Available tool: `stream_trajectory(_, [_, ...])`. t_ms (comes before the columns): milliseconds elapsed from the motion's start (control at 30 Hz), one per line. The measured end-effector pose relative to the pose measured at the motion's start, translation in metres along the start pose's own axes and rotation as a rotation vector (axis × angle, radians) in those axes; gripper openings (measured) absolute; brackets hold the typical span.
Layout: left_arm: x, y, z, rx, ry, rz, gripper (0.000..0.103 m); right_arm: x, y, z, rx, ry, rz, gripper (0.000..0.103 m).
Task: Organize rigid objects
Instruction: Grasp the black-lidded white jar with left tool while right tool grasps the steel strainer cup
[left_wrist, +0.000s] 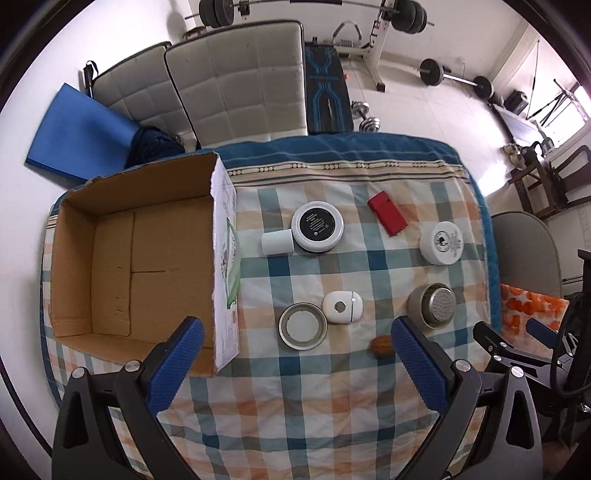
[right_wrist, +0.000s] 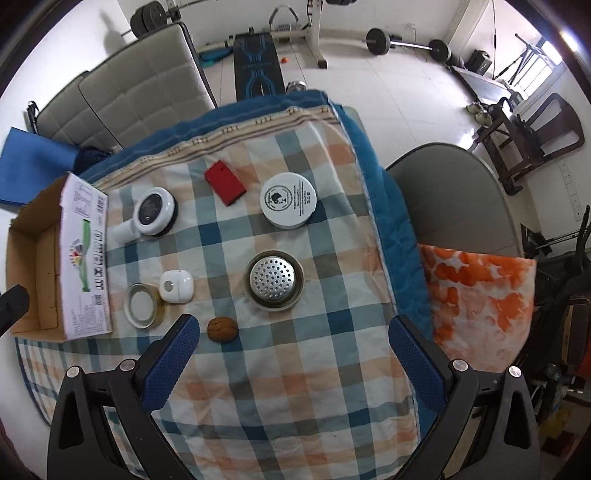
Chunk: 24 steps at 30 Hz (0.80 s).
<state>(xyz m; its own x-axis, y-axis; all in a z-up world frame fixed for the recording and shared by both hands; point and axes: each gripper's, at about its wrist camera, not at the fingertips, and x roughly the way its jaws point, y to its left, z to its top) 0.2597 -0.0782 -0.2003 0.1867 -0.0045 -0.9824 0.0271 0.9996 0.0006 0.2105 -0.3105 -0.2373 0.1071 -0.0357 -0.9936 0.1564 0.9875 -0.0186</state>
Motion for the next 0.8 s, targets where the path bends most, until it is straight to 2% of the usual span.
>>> stream_trajectory(167, [0.068, -0.013, 0.032, 0.038, 0.121, 0.043, 0.103, 0.081, 0.004, 0.028, 0.053, 0.165, 0.027, 0.102])
stream_trajectory(300, [0.098, -0.016, 0.044, 0.051, 0.168, 0.065, 0.103, 0.123, 0.008, 0.033, 0.076, 0.257, 0.019, 0.099])
stream_trajectory(400, [0.113, -0.016, 0.05, 0.052, 0.195, 0.065, 0.103, 0.145, 0.011, 0.033, 0.093, 0.305, 0.039, 0.087])
stream_trajectory(433, [0.117, -0.016, 0.051, 0.05, 0.202, 0.069, 0.103, 0.152, 0.013, 0.033, 0.09, 0.317, 0.049, 0.076])
stream_trajectory(600, [0.134, -0.013, 0.06, 0.047, 0.236, 0.06, 0.103, 0.157, 0.027, 0.038, 0.0, 0.291, -0.012, 0.074])
stream_trajectory(733, [0.148, -0.013, 0.07, 0.044, 0.267, 0.023, 0.103, 0.154, 0.021, 0.048, -0.07, 0.24, -0.126, 0.074])
stream_trajectory(800, [0.159, -0.013, 0.081, 0.028, 0.282, 0.0, 0.103, 0.161, 0.012, 0.052, -0.057, 0.269, -0.098, 0.074])
